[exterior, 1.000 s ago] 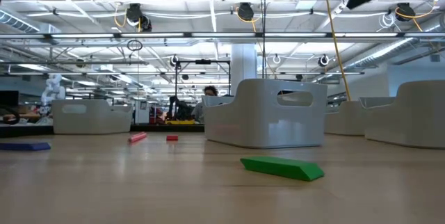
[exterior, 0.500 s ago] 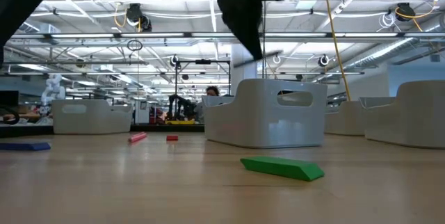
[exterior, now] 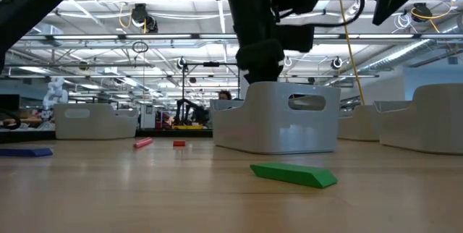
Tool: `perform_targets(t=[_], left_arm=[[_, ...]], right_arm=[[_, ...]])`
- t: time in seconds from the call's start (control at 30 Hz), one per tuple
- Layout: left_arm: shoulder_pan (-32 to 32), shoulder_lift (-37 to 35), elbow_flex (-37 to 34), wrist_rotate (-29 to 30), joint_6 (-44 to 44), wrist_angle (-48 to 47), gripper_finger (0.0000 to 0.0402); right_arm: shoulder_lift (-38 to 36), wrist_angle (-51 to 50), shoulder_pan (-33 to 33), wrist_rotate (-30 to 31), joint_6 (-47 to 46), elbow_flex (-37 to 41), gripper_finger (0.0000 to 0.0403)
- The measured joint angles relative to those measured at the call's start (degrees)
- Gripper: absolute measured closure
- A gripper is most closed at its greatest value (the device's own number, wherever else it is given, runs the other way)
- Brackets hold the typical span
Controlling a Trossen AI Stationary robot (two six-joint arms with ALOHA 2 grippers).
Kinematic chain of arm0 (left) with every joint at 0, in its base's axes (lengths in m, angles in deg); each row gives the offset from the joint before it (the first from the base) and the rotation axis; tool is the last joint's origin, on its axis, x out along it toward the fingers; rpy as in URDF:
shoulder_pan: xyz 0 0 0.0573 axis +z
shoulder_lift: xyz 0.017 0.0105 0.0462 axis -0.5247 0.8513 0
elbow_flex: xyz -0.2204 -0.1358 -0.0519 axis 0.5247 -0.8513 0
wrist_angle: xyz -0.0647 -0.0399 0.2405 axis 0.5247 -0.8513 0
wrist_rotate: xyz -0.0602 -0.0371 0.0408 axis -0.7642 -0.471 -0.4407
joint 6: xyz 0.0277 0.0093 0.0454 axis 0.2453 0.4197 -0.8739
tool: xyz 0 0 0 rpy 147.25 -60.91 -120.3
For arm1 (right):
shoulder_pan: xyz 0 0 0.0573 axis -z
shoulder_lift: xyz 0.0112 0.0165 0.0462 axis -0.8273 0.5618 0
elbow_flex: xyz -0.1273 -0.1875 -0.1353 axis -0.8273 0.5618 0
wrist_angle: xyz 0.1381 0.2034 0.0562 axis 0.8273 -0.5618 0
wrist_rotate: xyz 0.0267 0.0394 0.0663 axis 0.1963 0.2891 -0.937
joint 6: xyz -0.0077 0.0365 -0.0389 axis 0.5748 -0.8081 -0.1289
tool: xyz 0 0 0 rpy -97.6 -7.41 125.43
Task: Sort crayons/erasers/pens/pencils in bins
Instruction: Put the gray crayon into the bottom left gray bin, then put the red eraser into the top left gray bin
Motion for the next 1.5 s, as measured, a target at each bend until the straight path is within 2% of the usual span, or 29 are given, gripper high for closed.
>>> perform_targets(t=[0.2, 0.37, 0.6, 0.77, 0.87, 1.0, 1.1, 1.2, 1.3, 1.43, 1.5], left_arm=[[0.00, 2.29, 0.00, 0.94, 5.25, -1.85, 0.0349], [0.02, 0.85, 0.00, 1.24, 8.63, -2.25, 0.0306], [0.62, -9.09, 0.22, 2.81, 13.64, -8.66, 0.0236], [4.26, -18.92, 0.35, 8.10, 22.82, -9.40, 0.0230], [6.89, -22.19, 0.44, 10.28, 29.12, -7.84, 0.0229], [10.28, -22.41, 0.39, 13.12, 36.33, -9.15, 0.0228], [13.01, -21.39, -0.23, 11.31, 40.52, -10.66, 0.0218], [15.40, -20.52, -3.46, 9.97, 41.86, -9.95, 0.0190], [18.71, -20.36, -8.91, 6.51, 42.35, -4.79, 0.0149], [23.64, -19.88, -15.83, 5.88, 40.60, 2.38, 0.0098], [25.94, -19.46, -18.80, 2.50, 40.02, 5.58, 0.0084]], right_arm=[[0.00, 0.07, 0.00, 0.17, -3.66, 0.60, 0.0190], [0.00, 0.09, 0.09, 0.31, -5.30, 0.60, 0.0190], [-0.17, 0.16, 0.09, 1.32, -7.30, 0.64, 0.0190], [-0.17, 1.74, 0.15, 6.38, -11.37, 0.64, 0.0190], [-0.17, 4.18, 0.13, 7.49, -7.48, 0.64, 0.0190], [-0.17, 6.60, 0.18, 8.04, -0.32, 0.64, 0.0190], [0.28, 6.64, 0.31, 10.75, -1.54, 0.72, 0.0190], [0.24, 8.88, 0.31, 10.67, -0.84, 2.87, 0.0190], [0.09, 10.58, 0.34, 10.47, -1.80, 5.73, 0.0190], [0.07, 13.39, 1.10, 9.86, -2.16, 9.94, 0.0190], [0.07, 15.12, 2.22, 7.58, -1.98, 11.19, 0.0190]])
